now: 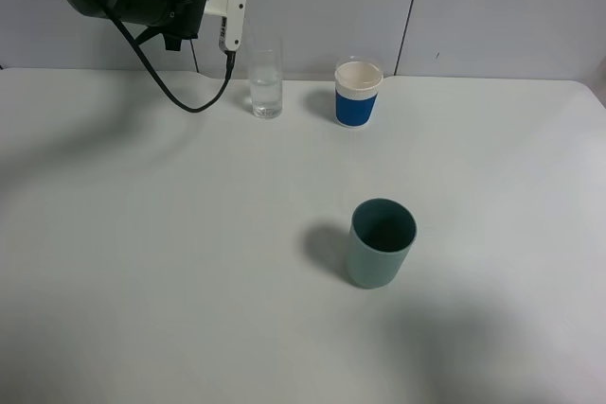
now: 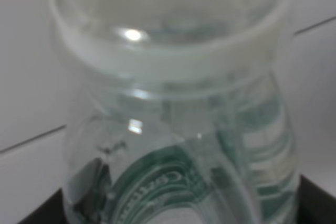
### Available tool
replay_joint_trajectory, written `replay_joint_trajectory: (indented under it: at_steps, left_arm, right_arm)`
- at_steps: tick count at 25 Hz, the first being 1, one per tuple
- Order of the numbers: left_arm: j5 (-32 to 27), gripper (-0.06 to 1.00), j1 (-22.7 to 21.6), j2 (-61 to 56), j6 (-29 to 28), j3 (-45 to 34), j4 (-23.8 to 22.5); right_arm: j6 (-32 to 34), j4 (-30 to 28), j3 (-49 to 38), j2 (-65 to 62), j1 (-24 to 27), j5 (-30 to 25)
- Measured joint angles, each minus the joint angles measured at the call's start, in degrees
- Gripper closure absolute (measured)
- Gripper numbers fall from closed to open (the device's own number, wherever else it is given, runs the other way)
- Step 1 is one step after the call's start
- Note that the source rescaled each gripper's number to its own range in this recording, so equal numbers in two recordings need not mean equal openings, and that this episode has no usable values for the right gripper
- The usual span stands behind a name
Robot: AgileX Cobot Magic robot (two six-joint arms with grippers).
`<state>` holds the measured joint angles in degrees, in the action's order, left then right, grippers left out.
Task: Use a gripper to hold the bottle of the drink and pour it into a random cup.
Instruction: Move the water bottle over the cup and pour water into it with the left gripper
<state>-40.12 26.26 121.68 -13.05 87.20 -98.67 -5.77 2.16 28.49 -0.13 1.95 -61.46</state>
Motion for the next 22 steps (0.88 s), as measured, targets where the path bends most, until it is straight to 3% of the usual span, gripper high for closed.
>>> replay_joint_trajectory:
  at_steps: [22]
  left_arm:
    - [-0.6, 0.91, 0.0, -0.3, 1.7, 0.0, -0.2]
  right_arm:
    - [0.1, 0.0, 0.0, 0.0, 0.0, 0.0]
